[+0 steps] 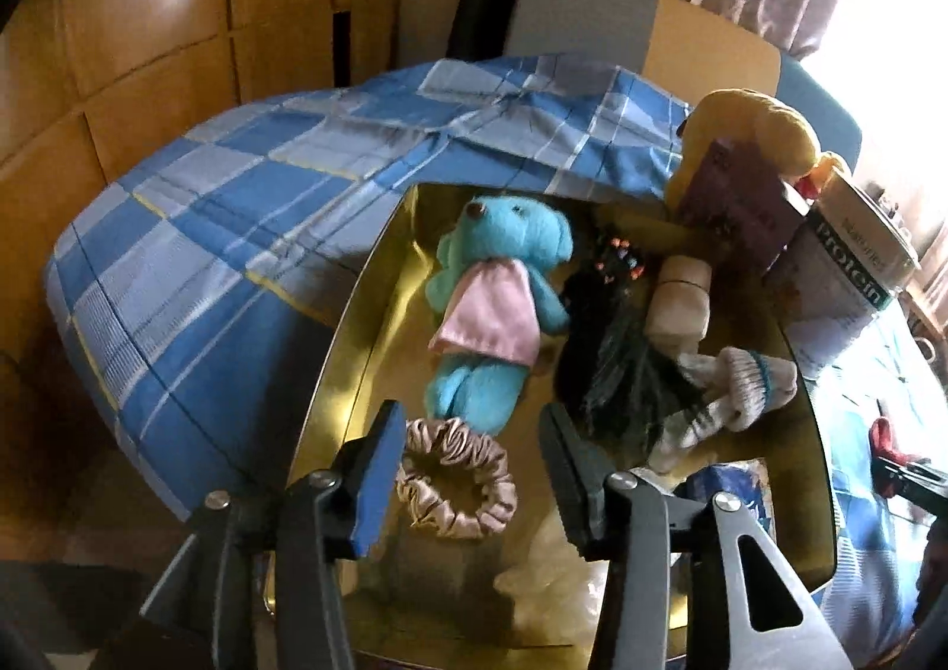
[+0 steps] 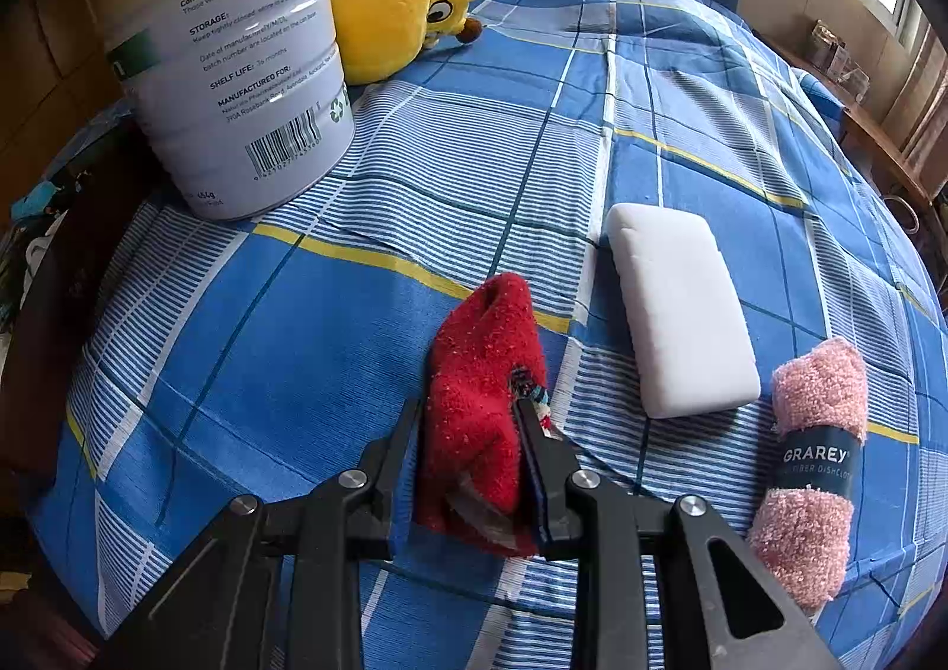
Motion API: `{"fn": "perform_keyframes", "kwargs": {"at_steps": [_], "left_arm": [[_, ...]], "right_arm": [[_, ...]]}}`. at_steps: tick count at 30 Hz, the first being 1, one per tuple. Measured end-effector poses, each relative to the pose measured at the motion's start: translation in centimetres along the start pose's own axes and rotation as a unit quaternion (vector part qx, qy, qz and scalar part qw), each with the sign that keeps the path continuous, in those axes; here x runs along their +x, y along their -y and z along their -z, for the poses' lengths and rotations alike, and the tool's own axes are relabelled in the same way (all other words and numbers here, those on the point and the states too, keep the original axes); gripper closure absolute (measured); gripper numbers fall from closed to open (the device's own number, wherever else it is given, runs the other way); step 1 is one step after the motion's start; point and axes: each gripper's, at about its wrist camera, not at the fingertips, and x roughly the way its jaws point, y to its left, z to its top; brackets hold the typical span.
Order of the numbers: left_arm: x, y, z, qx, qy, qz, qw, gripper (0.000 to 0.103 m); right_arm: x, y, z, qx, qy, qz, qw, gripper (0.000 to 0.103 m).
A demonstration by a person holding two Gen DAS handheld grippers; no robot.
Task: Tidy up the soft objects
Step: 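Carry the scrunchie into the gold tray and open the left tool, then carry the red sock into the gold tray and open the right tool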
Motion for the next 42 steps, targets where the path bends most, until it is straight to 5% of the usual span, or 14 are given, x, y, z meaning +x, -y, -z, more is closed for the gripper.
{"fn": "perform_keyframes", "kwargs": {"at_steps": [19,33,42], "left_arm": [[-1.5,5.3,1.2,0.067,0.011,0.047,0.9966,0.053],[-2.1,5.6,1.5,0.073,0.015,0.063,0.9952,0.053],[-2.2,4.5,1.2,0.060,0.018,0.055,0.9965,0.052]], "right_arm": [[-0.6,-0.4,-0.2,0.059,-0.002,0.015,0.998,0.077],[-3.6,-3.7,0.6,0.106,0.028,-0.097,0.989,0.079],[-6.6,-12.1,-1.9,0.031,0.050,-0.184,0.981,0.079]]}}
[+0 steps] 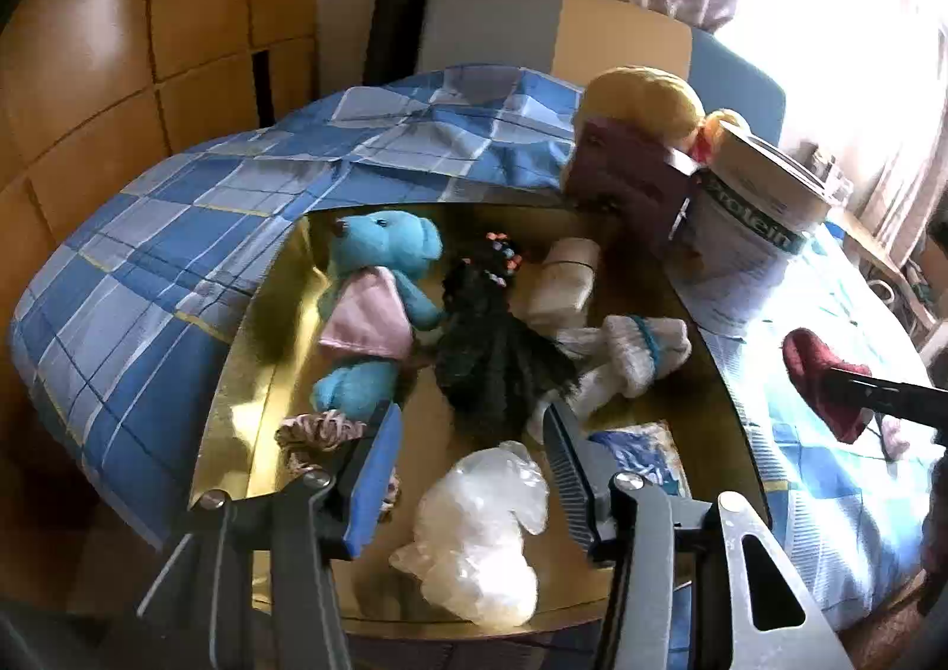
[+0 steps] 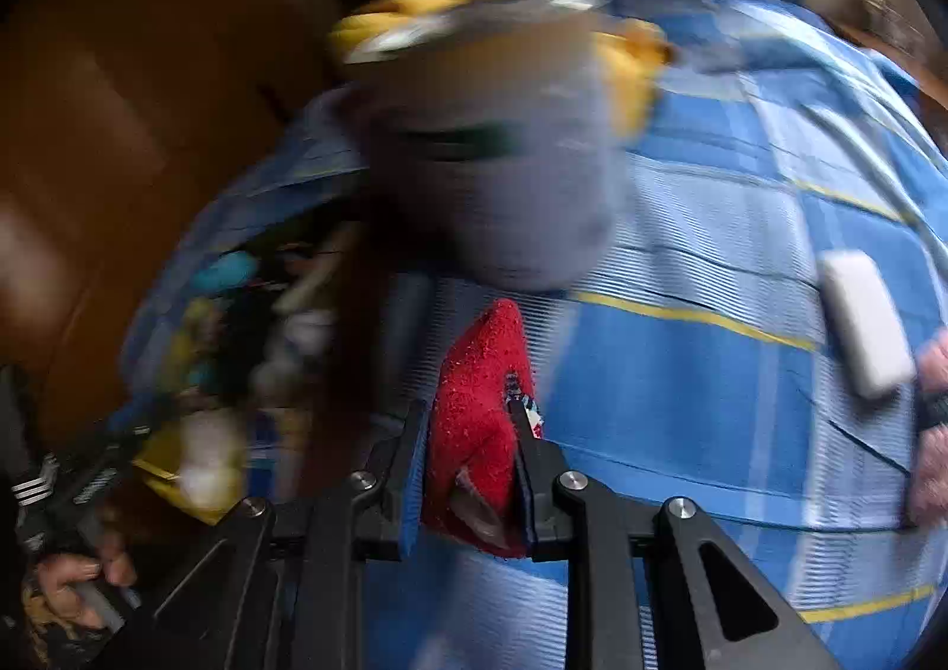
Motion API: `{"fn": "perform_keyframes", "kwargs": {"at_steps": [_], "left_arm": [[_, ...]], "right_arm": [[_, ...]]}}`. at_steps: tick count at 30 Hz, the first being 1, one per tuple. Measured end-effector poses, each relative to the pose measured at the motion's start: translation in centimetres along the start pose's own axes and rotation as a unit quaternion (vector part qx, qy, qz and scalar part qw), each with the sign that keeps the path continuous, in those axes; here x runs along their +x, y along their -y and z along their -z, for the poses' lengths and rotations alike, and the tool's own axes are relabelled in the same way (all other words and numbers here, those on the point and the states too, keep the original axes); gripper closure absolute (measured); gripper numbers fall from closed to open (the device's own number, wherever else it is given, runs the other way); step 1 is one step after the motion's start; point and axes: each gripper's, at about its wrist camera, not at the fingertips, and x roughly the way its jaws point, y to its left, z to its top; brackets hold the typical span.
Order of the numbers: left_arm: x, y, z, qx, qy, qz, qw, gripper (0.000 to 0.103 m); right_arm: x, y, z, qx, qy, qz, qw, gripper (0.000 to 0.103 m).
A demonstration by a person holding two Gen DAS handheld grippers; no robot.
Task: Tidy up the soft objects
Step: 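Carry the red sock into the gold tray and open the right tool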
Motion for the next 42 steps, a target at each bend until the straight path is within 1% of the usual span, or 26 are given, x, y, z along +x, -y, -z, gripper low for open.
{"fn": "perform_keyframes", "kwargs": {"at_steps": [5,8,12,14,16,18,20,23,25,27,32,36,42], "left_arm": [[-0.4,-2.1,-0.5,-0.024,0.011,-0.022,0.9994,0.052],[-0.5,-3.7,-0.8,-0.044,0.014,-0.038,0.9982,0.049],[-0.6,-5.7,-0.9,-0.068,0.016,-0.055,0.9961,0.048],[-0.6,-6.1,-0.8,-0.071,0.016,-0.060,0.9955,0.048],[-0.6,-6.4,-0.6,-0.077,0.014,-0.061,0.9951,0.048],[-0.6,-6.5,-0.6,-0.077,0.014,-0.062,0.9950,0.048],[-0.5,-6.5,-0.5,-0.077,0.014,-0.062,0.9951,0.046],[-0.3,-6.2,-0.3,-0.074,0.010,-0.058,0.9955,0.046],[-0.3,-6.1,-0.3,-0.073,0.010,-0.055,0.9957,0.046],[-0.3,-5.8,-0.2,-0.070,0.010,-0.053,0.9960,0.046],[-0.8,-4.9,-0.3,-0.057,0.016,-0.047,0.9971,0.046],[-1.1,-4.1,-0.4,-0.048,0.018,-0.038,0.9980,0.046],[-1.6,-2.4,-0.4,-0.022,0.024,-0.021,0.9992,0.046]], "right_arm": [[1.4,-6.0,-1.1,-0.054,-0.012,-0.051,0.997,0.079],[2.4,-8.5,-1.6,-0.063,-0.022,-0.076,0.995,0.079],[4.9,-11.7,-2.0,-0.067,-0.039,-0.107,0.991,0.079],[6.4,-13.0,-1.9,-0.064,-0.055,-0.115,0.990,0.079],[8.5,-14.3,-1.4,-0.066,-0.081,-0.121,0.987,0.079],[10.5,-14.9,-0.7,-0.064,-0.104,-0.108,0.987,0.077],[11.9,-15.3,-0.2,-0.059,-0.123,-0.107,0.985,0.076],[12.3,-15.3,0.5,-0.051,-0.139,-0.110,0.983,0.067],[12.0,-15.0,0.9,-0.050,-0.139,-0.113,0.983,0.064],[11.5,-14.8,1.0,-0.049,-0.133,-0.115,0.983,0.063],[9.1,-14.0,0.7,-0.054,-0.099,-0.109,0.988,0.063],[7.8,-13.4,0.4,-0.059,-0.071,-0.086,0.992,0.063],[5.2,-12.0,0.2,-0.077,-0.030,-0.050,0.995,0.063]]}}
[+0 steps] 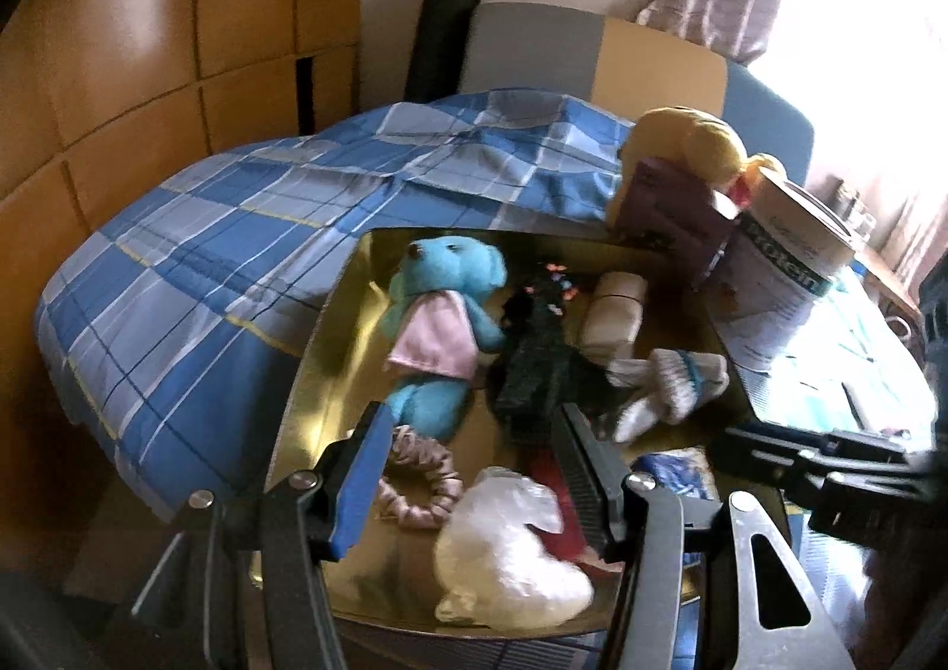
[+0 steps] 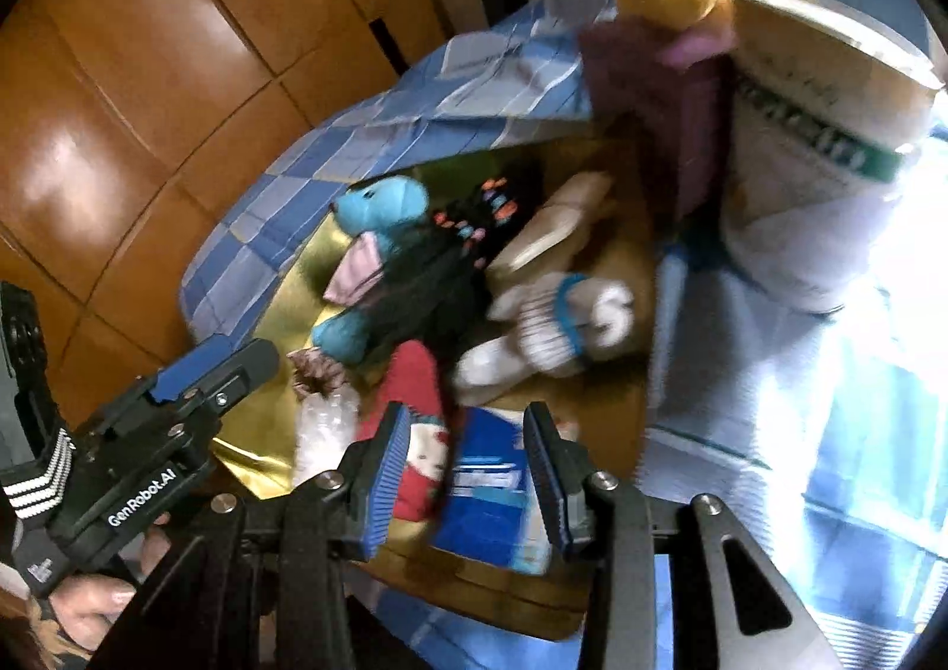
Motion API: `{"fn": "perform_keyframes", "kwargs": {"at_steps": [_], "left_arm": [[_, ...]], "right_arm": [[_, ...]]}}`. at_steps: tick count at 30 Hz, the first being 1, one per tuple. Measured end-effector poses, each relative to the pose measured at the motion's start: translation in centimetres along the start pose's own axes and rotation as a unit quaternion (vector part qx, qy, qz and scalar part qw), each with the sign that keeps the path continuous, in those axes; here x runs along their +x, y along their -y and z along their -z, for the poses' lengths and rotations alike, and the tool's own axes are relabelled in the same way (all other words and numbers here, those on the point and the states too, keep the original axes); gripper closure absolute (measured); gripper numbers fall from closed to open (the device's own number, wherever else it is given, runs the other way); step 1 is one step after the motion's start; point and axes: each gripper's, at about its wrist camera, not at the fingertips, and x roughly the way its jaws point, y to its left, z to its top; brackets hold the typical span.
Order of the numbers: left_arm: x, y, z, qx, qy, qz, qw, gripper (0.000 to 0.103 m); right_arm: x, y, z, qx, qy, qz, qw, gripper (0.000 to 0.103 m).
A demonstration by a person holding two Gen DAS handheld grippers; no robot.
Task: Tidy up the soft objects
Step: 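Carry the red sock into the gold tray and open the right tool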
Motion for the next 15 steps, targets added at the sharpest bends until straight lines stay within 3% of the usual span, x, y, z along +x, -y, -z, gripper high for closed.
{"fn": "perform_keyframes", "kwargs": {"at_steps": [7,15], "left_arm": [[-0.5,2.5,0.1,0.032,0.001,0.025,0.9992,0.046],[-0.9,6.1,0.2,0.076,-0.002,0.057,0.9955,0.046]], "right_arm": [[-2.9,3.0,0.1,0.008,0.031,0.035,0.999,0.063],[-6.7,9.5,0.4,0.054,0.055,0.097,0.992,0.063]]}}
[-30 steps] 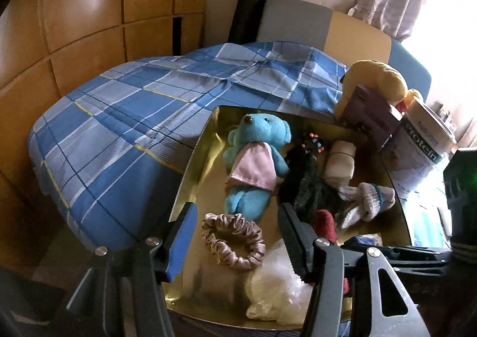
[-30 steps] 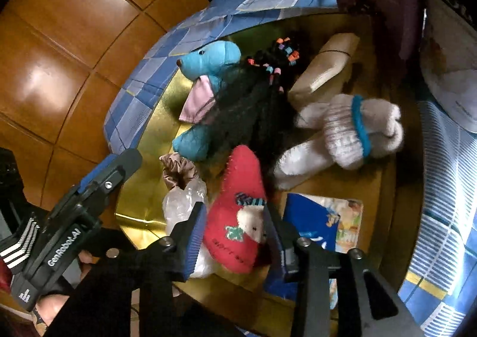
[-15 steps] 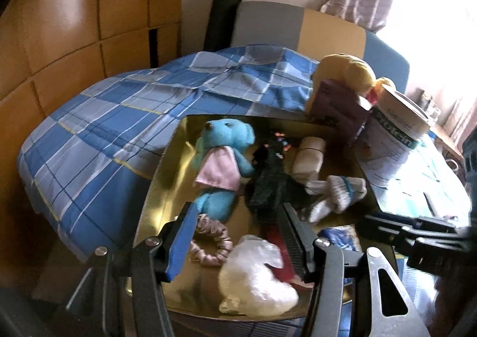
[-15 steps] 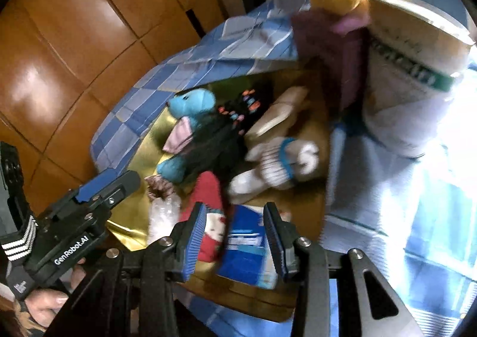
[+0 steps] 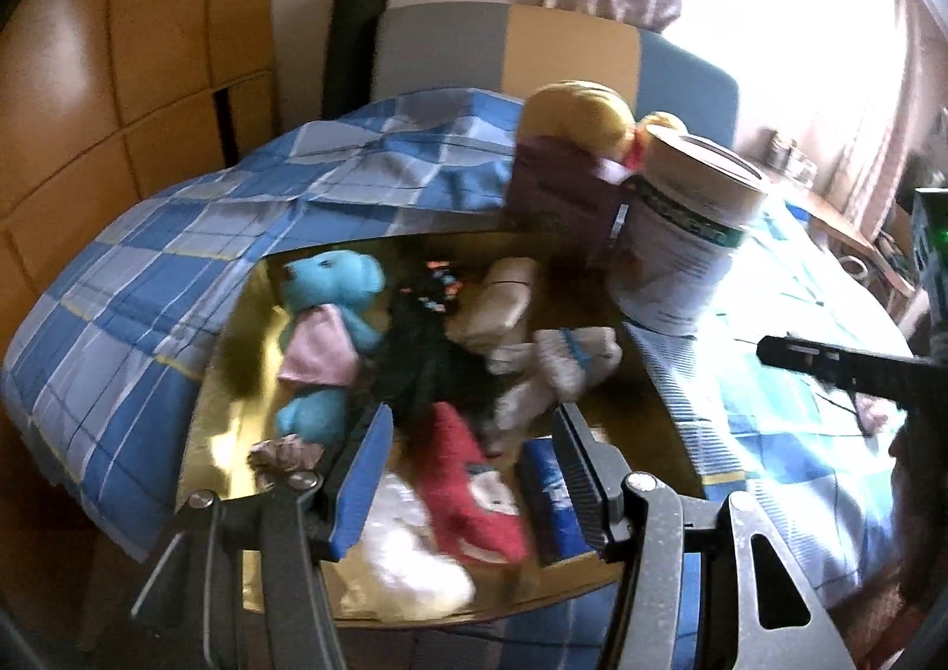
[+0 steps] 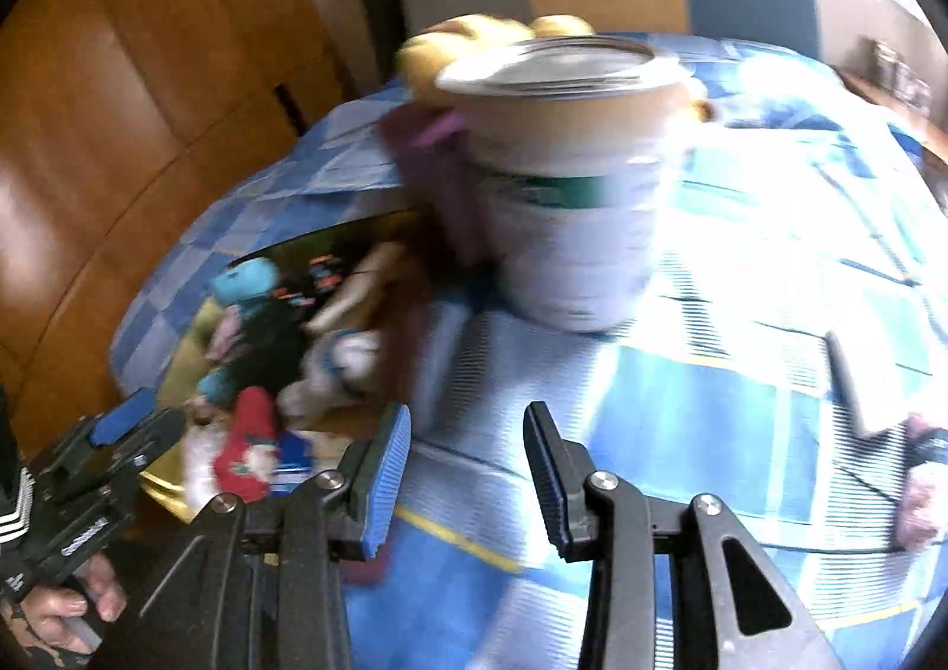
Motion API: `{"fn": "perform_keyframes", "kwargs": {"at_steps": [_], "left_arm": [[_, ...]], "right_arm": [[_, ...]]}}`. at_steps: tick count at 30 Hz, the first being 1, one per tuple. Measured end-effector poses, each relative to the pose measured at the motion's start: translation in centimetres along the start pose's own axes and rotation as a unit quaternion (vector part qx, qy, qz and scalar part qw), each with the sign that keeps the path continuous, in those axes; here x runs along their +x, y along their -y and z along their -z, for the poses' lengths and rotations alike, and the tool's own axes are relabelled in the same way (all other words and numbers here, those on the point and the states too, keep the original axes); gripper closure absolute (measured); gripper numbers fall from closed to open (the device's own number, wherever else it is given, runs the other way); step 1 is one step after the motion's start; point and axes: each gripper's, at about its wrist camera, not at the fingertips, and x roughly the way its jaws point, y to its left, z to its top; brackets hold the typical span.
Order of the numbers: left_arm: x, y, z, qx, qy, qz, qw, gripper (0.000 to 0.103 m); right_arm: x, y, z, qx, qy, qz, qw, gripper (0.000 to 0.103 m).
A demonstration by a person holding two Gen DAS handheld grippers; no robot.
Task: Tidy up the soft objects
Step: 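Carry the red sock into the gold tray and open the right tool, then grasp the pink dishcloth with the right tool while the left tool grasps the white sponge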
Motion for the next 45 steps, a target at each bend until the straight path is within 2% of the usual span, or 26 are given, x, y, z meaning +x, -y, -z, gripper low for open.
{"fn": "perform_keyframes", "kwargs": {"at_steps": [5,9,14,17,19,21,22,25,27,29,33,34,36,41,43,45], "left_arm": [[0.1,2.7,-0.3,0.034,-0.005,0.027,0.9991,0.046],[0.2,5.4,-0.5,0.070,-0.007,0.049,0.9963,0.046],[0.5,8.8,-0.4,0.110,-0.015,0.073,0.9911,0.046],[0.9,10.8,-0.5,0.133,-0.023,0.082,0.9875,0.045],[1.3,12.2,-0.5,0.145,-0.032,0.096,0.9843,0.045],[1.8,13.7,-0.5,0.157,-0.040,0.105,0.9812,0.045],[2.2,14.6,-0.5,0.164,-0.047,0.112,0.9790,0.045],[3.3,16.8,-0.8,0.163,-0.067,0.137,0.9747,0.045],[3.8,18.3,-0.8,0.167,-0.074,0.150,0.9716,0.045],[4.4,19.8,-0.9,0.174,-0.082,0.160,0.9682,0.045],[5.8,22.6,-1.2,0.175,-0.101,0.184,0.9618,0.045],[6.1,23.3,-1.4,0.178,-0.101,0.185,0.9612,0.045],[6.7,24.7,-1.6,0.182,-0.102,0.187,0.9598,0.040],[8.3,27.2,-2.6,0.183,-0.113,0.205,0.9548,0.035],[9.2,28.4,-3.1,0.181,-0.121,0.212,0.9527,0.035],[10.2,29.7,-3.7,0.181,-0.128,0.216,0.9508,0.035]], "right_arm": [[-2.2,5.6,-0.3,0.033,0.013,0.052,0.998,0.063],[-4.6,11.5,-0.7,0.077,0.034,0.106,0.991,0.063],[-7.2,19.5,-0.6,0.152,0.068,0.185,0.969,0.063],[-7.9,24.7,0.8,0.207,0.081,0.232,0.947,0.063],[-8.2,27.4,1.9,0.262,0.080,0.238,0.932,0.063],[-9.4,30.3,3.2,0.348,0.100,0.203,0.910,0.063],[-9.7,31.1,3.8,0.371,0.105,0.194,0.902,0.063],[-9.4,33.0,5.3,0.430,0.086,0.170,0.882,0.063],[-9.0,33.3,5.9,0.448,0.077,0.160,0.876,0.063],[-8.6,33.4,6.1,0.454,0.069,0.153,0.875,0.063],[-7.6,33.1,5.7,0.439,0.039,0.163,0.883,0.048],[-7.3,33.0,5.7,0.438,0.034,0.152,0.885,0.048],[-6.9,32.8,5.6,0.432,0.028,0.138,0.891,0.046],[-5.7,31.5,4.7,0.388,-0.001,0.143,0.910,0.045],[-4.7,31.2,4.5,0.375,-0.022,0.141,0.916,0.045],[-3.2,30.7,4.6,0.351,-0.071,0.158,0.920,0.049]]}}
